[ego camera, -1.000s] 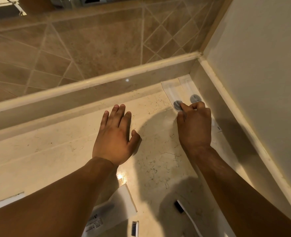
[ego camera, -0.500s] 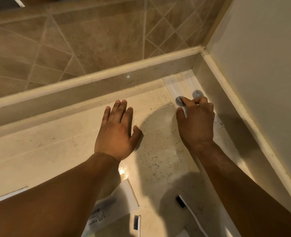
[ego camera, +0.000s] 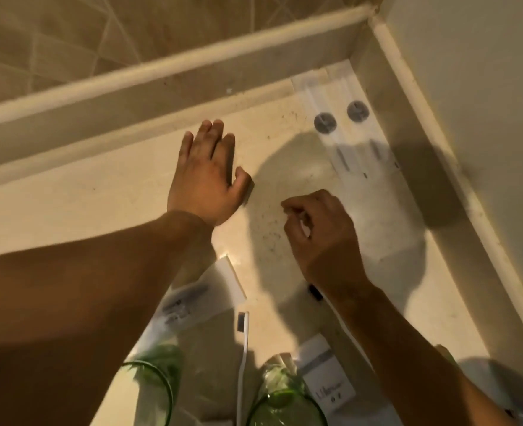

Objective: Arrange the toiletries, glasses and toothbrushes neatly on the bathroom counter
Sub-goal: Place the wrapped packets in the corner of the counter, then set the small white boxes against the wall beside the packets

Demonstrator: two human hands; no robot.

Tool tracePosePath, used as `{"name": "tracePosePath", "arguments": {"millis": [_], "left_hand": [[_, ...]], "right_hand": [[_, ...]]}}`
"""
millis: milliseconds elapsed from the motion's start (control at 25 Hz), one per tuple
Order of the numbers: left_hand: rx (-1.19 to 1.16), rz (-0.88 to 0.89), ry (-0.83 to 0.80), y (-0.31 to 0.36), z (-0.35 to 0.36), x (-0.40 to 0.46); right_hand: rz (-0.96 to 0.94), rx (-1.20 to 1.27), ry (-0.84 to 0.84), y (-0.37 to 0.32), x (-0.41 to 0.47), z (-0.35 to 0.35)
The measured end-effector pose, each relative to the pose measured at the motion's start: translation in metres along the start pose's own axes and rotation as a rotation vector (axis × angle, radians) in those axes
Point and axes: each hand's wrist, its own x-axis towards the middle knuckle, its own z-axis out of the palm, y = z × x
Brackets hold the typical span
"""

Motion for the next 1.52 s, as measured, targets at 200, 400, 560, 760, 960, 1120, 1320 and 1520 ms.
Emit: {"name": "tracePosePath", "arguments": {"millis": [200, 400, 560, 760, 960, 1120, 1320, 1520], "left_hand": [[0.019, -0.009, 0.001, 0.0, 0.001, 0.001], [0.015, -0.004, -0.013, 0.003, -0.003, -0.001], [0.077, -0.011, -0.078, 0.011, -0.009, -0.004], [0.134, -0.116, -0.193, 0.032, -0.006, -0.024], [0.113, -0.15, -0.291, 0.054, -0.013, -0.062], [0.035, -0.094, -0.297, 0.055, -0.036, -0.072], [-0.014, -0.025, -0.362, 0.05, -0.06, -0.097], [-0.029, -0.04, -0.355, 0.047, -0.073, -0.136]], "right_hand": [[0.048, 0.065, -0.187, -0.011, -0.046, -0.005], [0.134, 0.061, -0.229, -0.004, -0.085, -0.028], [0.171, 0.007, -0.239, -0.004, -0.101, -0.044], [0.23, -0.04, -0.158, 0.0, -0.129, -0.068], [0.294, -0.008, -0.154, 0.004, -0.161, -0.087], [0.273, -0.003, -0.175, 0.002, -0.183, -0.09], [0.038, -0.265, -0.501, -0.001, -0.188, -0.082], [-0.074, -0.449, -0.628, 0.003, -0.176, -0.074]]}}
